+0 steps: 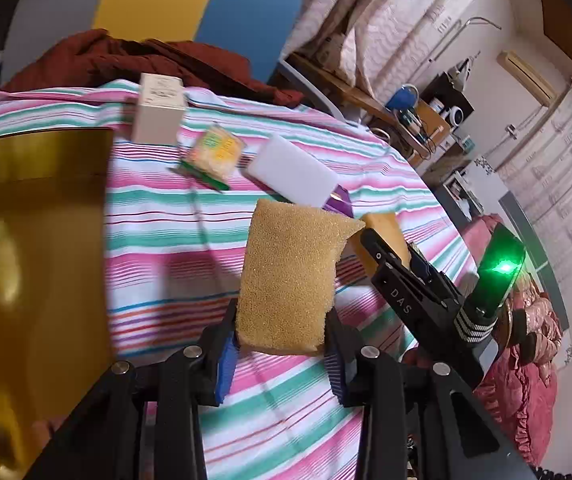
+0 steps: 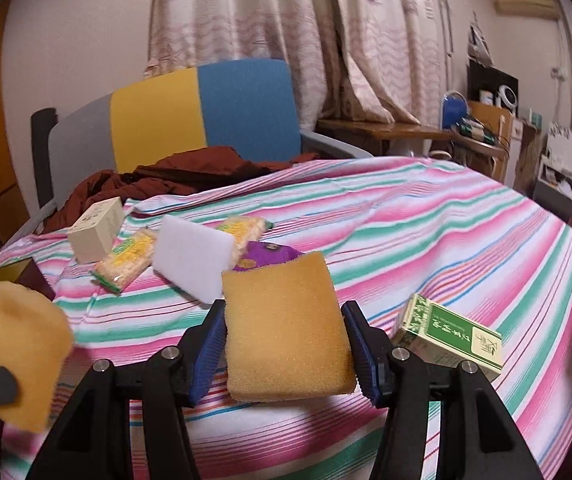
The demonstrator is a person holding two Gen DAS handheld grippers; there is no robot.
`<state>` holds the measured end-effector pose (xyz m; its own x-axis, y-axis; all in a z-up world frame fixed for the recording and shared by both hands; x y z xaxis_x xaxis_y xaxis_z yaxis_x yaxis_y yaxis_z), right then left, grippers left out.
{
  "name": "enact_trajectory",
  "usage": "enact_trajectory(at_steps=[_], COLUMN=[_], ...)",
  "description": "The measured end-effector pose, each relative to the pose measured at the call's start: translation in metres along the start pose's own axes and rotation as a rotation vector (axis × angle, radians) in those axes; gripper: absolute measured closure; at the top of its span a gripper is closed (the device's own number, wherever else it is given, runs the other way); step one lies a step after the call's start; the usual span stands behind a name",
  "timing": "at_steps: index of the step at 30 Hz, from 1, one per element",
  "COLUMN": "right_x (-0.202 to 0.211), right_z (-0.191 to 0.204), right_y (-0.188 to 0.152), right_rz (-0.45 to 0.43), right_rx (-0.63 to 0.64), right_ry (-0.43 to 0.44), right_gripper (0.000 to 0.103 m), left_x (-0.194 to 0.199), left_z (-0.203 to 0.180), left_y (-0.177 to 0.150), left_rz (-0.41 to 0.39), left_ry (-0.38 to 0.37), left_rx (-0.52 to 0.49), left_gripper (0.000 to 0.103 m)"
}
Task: Organize objects
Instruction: 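Carry both yellow sponges over the gold tray and open both tools to release them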
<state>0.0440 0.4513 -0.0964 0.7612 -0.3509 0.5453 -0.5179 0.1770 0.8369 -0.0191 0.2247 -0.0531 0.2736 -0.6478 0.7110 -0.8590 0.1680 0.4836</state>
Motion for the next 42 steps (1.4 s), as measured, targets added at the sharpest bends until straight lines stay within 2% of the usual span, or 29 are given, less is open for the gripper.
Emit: enact_trajectory(at_steps=[3,10,17,24,32,38,39,40,42], right_x=[0.005,0.025,0.057,0.071,0.059,0.036,0.033,0.029,0.028], right_z=[0.009,0.038,0.098,0.171,0.249,0.277,0.281,0.285,0.286], right_y=[0.001,0.003,0.026,0.041,0.037,0.032,0.033,0.032,0.033], right_rz=[0.012,0.034,0.016,0.082,0.234,0.318,0.320,0.333,0.329], right_rx=[0.020,-0.031,0.006,0.075,0.159,0.095,0.087,0.070,0.042], right_ry=[0.024,0.155,0.337,0.503,0.607,0.652,0.652,0.664,0.679], right_gripper=[0.045,0.045,0.045,0.045,0.045,0.043,0.041,0.033,0.023], left_x=[0.018,0.056,0.096,0.131,0.141,0.137,0.134,0.133,0.134], left_z=[0.014,0.049,0.100,0.155,0.214,0.233,0.236,0.237,0.237], left_y=[-0.001,0.005,0.014,0.027,0.030,0.029,0.030,0.029,0.029], left_rz=[-0.030,-0.108,-0.194,-0.265,-0.234,-0.180,-0.157,-0.148,-0.144], left_ry=[0.006,0.024,0.063,0.136,0.209,0.254,0.266,0.281,0.314], left_rx=[0.022,0.085,0.188,0.274,0.369,0.383,0.395,0.403,0.407], left_gripper=[0.066,0.066,0.066,0.066,0.066,0.065,0.064,0.063,0.054])
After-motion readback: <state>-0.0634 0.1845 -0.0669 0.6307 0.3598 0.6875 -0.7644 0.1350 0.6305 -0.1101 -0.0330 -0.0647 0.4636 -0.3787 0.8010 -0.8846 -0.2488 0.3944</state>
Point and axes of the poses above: each gripper's, at about its wrist camera, not at the fingertips, and x roughly against the way its jaws point, z to its left, y to its top, the point moved 1 cm from there along -x, roughly the way its jaws point, and after that the axes turned 7 degrees about x, right-handed, at the moved point
